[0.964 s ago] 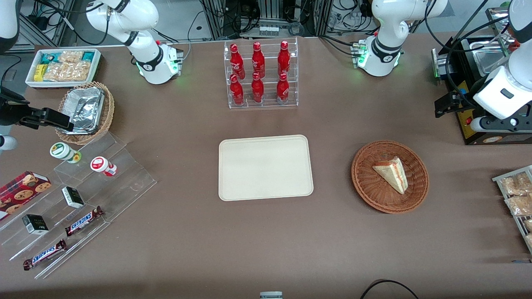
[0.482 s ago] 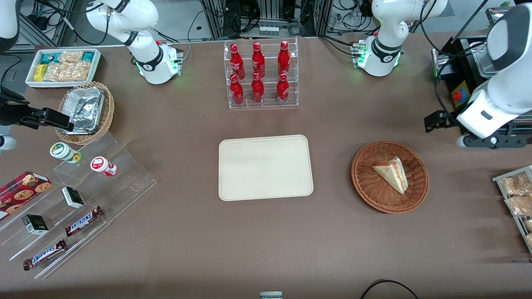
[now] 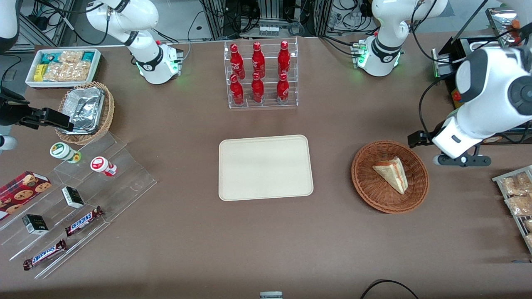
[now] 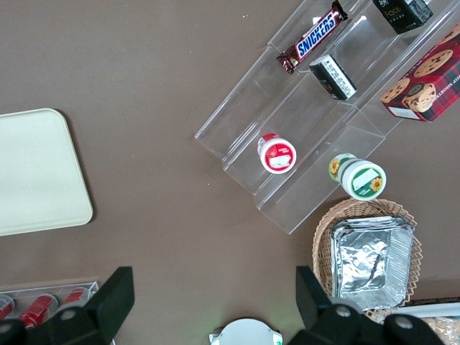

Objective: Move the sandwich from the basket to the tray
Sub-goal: 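Move the left gripper down over the wrapped sandwich in the wicker basket, then close the left gripper on the sandwich wedge and lift it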

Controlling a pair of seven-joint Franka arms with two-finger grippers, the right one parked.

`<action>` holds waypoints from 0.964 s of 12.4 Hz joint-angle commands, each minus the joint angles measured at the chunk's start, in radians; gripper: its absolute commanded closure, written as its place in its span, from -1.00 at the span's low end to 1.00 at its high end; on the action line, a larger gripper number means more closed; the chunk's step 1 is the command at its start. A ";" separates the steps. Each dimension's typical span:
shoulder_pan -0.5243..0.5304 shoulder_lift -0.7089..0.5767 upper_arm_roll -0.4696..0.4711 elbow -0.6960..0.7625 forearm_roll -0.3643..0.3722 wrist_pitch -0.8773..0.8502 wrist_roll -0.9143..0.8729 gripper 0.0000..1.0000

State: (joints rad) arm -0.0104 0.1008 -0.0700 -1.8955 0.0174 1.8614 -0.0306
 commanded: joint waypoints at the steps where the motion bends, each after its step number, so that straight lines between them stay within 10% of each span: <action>1: -0.013 0.046 0.006 0.004 0.001 0.050 -0.034 -1.00; 12: -0.030 0.019 0.007 -0.252 -0.001 0.407 -0.518 -1.00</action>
State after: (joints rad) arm -0.0368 0.1613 -0.0683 -2.0736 0.0177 2.2058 -0.4561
